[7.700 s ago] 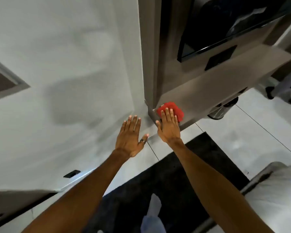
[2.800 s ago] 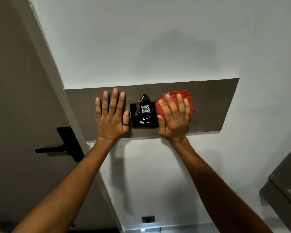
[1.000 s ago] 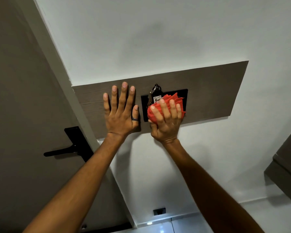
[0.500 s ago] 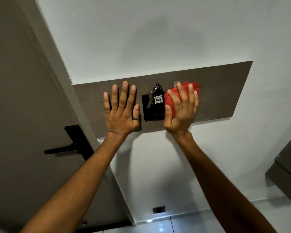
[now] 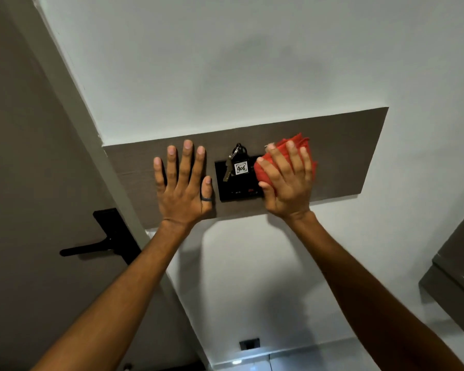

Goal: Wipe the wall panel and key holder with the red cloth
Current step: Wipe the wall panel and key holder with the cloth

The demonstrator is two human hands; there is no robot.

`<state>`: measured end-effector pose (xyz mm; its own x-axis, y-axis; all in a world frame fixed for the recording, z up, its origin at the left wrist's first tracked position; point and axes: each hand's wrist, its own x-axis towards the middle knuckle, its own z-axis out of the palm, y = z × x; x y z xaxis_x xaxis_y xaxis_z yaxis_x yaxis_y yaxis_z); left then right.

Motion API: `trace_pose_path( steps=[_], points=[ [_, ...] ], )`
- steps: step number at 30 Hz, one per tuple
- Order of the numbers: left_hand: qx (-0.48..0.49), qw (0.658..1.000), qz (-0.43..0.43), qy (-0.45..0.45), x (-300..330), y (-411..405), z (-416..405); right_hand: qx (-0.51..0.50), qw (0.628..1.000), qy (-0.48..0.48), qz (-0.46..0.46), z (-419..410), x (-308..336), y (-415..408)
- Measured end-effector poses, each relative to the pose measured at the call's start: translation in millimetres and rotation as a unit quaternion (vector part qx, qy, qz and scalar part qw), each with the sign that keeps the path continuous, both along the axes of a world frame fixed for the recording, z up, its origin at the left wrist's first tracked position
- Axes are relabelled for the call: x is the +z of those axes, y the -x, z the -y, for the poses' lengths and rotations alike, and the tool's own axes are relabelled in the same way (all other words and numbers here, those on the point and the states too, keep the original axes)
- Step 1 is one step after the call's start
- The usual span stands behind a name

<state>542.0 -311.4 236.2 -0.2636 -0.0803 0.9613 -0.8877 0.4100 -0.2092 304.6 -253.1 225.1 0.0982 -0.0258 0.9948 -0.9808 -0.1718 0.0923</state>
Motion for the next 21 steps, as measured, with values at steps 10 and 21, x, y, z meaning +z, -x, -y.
trace_pose_path(
  steps=[10,21],
  points=[
    [0.007,0.999,0.016,-0.051,7.0,-0.4,-9.8,-0.004,0.998,-0.023,-0.051,-3.3,-3.4,14.1],
    [-0.093,0.916,-0.050,-0.388,-121.7,54.7,-141.1,0.384,0.497,-0.227,0.744,-132.2,-91.8,16.5]
  ],
)
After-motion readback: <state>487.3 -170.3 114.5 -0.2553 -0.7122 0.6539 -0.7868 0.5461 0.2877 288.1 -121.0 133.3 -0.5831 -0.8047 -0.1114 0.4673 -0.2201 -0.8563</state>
